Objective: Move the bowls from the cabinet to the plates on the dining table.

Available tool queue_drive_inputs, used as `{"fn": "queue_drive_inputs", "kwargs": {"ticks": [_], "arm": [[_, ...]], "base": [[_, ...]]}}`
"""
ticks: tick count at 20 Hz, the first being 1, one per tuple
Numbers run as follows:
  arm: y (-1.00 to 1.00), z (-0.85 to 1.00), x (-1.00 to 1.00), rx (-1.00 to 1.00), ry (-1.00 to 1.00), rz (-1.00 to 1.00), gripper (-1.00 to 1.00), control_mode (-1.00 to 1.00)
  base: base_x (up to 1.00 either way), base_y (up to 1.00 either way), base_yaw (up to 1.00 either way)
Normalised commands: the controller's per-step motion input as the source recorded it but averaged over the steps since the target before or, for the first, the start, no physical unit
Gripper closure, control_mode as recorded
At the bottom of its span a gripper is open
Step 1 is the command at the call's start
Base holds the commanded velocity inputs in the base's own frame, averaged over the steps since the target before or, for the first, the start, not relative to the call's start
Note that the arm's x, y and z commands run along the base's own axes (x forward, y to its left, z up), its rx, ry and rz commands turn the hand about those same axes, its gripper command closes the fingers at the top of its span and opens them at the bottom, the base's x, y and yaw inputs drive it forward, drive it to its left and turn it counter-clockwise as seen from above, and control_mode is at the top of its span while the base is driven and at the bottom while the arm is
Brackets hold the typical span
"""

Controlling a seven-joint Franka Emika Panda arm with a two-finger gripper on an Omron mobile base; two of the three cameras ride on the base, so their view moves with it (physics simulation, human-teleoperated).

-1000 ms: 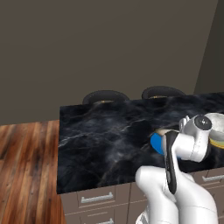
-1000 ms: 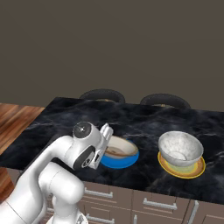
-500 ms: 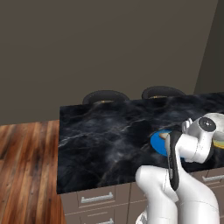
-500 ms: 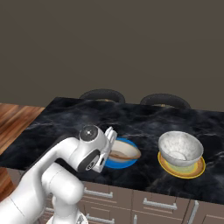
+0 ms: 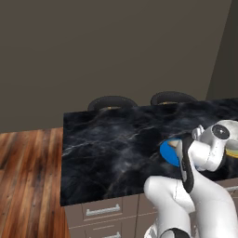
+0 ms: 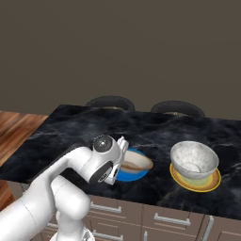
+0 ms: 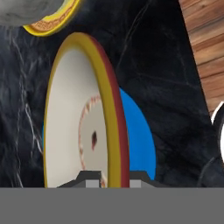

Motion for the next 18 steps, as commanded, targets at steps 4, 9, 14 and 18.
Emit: {"fn": "queue_drive_inputs", "kwargs": {"ticks": [4,9,14,18], "arm": [[0.43,-0.51,0.12,-0.07,-0.10,0.01,1.00,-1.00],[0.46,-0.58,0.16,-0.07,-0.07,0.00,1.00,-1.00],[0.34,-0.62,0.20,-0.06,-0.04,0.00,1.00,-1.00],[0.30,-0.62,0.19,-0.06,-0.04,0.00,1.00,-1.00]], "base": [[0.00,0.00,0.00],[0.00,0.00,0.00],[0.00,0.00,0.00],[0.00,0.00,0.00]]}}
